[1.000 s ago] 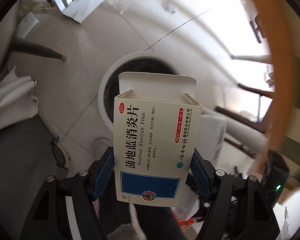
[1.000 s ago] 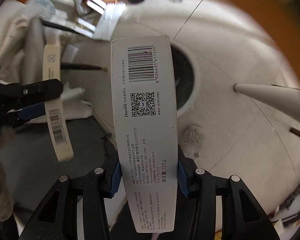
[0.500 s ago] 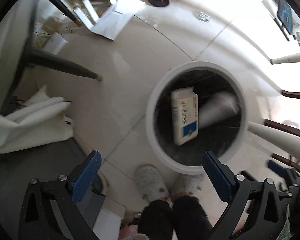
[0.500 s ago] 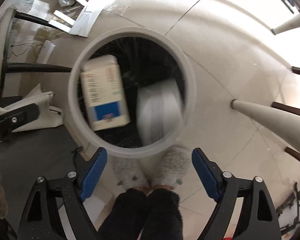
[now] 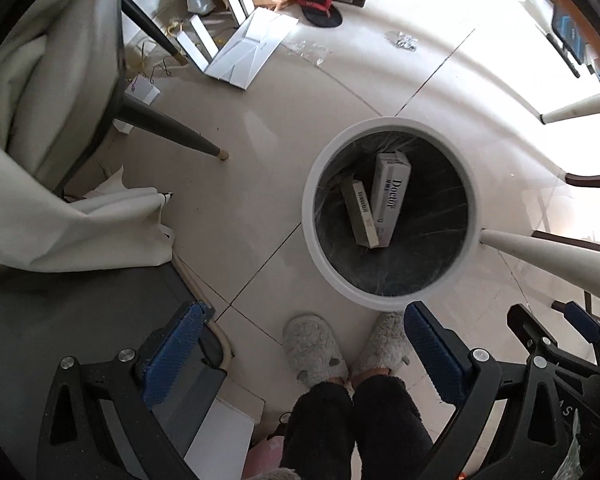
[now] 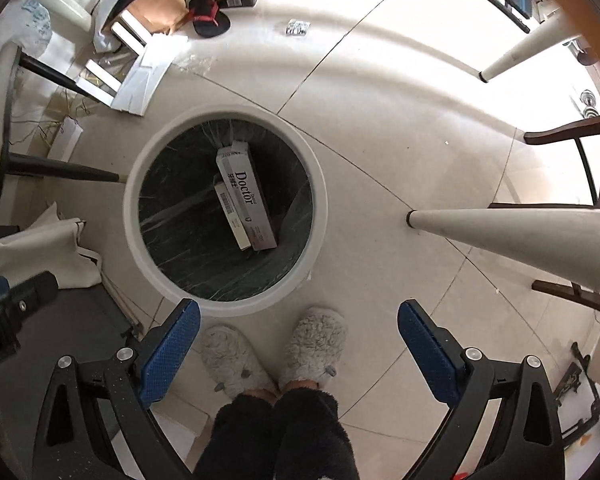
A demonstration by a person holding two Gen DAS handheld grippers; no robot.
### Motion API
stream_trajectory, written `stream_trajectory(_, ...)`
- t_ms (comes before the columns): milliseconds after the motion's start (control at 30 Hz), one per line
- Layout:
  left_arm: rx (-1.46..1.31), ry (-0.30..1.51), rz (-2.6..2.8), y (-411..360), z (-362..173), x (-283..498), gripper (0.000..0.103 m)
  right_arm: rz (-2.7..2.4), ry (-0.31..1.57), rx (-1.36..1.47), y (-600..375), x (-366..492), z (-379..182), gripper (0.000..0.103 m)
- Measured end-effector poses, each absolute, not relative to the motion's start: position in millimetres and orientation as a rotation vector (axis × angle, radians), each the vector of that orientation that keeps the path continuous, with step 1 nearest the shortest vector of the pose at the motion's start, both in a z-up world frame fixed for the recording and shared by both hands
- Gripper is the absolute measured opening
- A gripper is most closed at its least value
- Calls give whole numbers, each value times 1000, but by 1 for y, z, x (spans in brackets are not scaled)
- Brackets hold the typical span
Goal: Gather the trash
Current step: 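Grasp the white striped medicine box with left tool while right grasps milk carton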
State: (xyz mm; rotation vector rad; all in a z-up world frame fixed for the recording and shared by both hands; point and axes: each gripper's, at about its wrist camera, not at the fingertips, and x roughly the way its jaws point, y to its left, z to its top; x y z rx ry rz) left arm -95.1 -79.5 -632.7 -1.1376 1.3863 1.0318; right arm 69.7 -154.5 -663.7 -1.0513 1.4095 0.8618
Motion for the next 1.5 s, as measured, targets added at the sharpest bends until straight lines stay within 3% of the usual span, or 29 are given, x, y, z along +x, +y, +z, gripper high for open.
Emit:
stream_trajectory(300, -1118, 1360, 1047, -100, -548, -103, 103, 895, 1386, -987, -162, 58, -569, 100)
stream_trajectory(767, -1033, 1332, 1051, -108, -375, -108, 103, 943, 1435, -847, -174, 50, -376, 100)
stream_trajectory(1067, -877, 1209, 1092, -38, -265, -45, 103, 897, 1351, -613, -121, 147, -242, 100)
stream_trajectory(1233, -873, 1210, 1097, 39, -259, 4, 103, 792, 1335, -598, -75, 233, -235, 100)
stream_trajectory(1500, -1029, 1286, 1034, 146, -302, 81, 103, 691, 1488, -637, -8, 324, -307, 100)
